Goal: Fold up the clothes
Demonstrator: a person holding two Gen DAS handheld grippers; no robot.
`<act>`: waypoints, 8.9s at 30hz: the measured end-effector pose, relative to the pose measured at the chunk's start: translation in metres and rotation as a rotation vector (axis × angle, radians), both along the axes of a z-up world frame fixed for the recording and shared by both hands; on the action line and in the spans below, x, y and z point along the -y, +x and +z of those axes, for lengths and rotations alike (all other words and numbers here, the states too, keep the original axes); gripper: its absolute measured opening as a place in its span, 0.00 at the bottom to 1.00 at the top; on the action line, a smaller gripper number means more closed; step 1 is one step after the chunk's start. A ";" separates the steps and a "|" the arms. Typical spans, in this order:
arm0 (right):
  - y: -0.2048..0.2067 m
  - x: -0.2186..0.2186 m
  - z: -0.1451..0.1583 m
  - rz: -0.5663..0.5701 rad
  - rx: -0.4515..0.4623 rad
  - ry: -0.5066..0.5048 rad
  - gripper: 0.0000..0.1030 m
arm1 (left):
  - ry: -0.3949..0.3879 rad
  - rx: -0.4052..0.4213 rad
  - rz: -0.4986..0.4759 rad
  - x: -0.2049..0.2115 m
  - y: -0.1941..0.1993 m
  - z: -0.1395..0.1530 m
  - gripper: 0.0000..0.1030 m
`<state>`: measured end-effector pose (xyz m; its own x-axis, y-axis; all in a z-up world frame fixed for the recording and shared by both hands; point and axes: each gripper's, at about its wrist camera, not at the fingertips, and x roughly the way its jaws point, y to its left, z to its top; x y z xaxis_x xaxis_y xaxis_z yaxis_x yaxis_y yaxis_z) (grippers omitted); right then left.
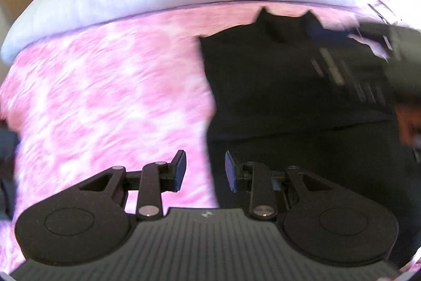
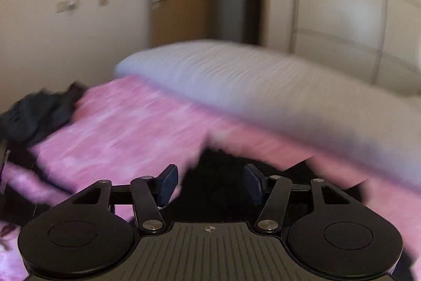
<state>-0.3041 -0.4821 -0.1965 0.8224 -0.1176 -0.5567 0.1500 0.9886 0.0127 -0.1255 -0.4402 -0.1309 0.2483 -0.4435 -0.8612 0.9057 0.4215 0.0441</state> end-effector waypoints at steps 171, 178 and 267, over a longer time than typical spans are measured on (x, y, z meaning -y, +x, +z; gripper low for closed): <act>-0.371 -0.102 -0.069 0.356 -0.696 -0.551 0.07 | 0.225 0.544 -1.133 -0.201 -0.205 -0.062 0.10; -0.403 -0.137 -0.030 0.399 -0.715 -0.445 0.06 | 0.269 0.405 -1.151 -0.254 -0.223 -0.017 0.10; -0.231 0.023 -0.036 -0.345 -0.501 0.002 0.57 | -0.005 0.321 -1.144 -0.094 -0.101 -0.056 0.61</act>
<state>-0.5348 -0.5048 -0.2326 0.3746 -0.3288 -0.8669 0.4496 0.8821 -0.1403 -0.2267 -0.3463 -0.1868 -0.0904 -0.5511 -0.8295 0.7037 -0.6247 0.3384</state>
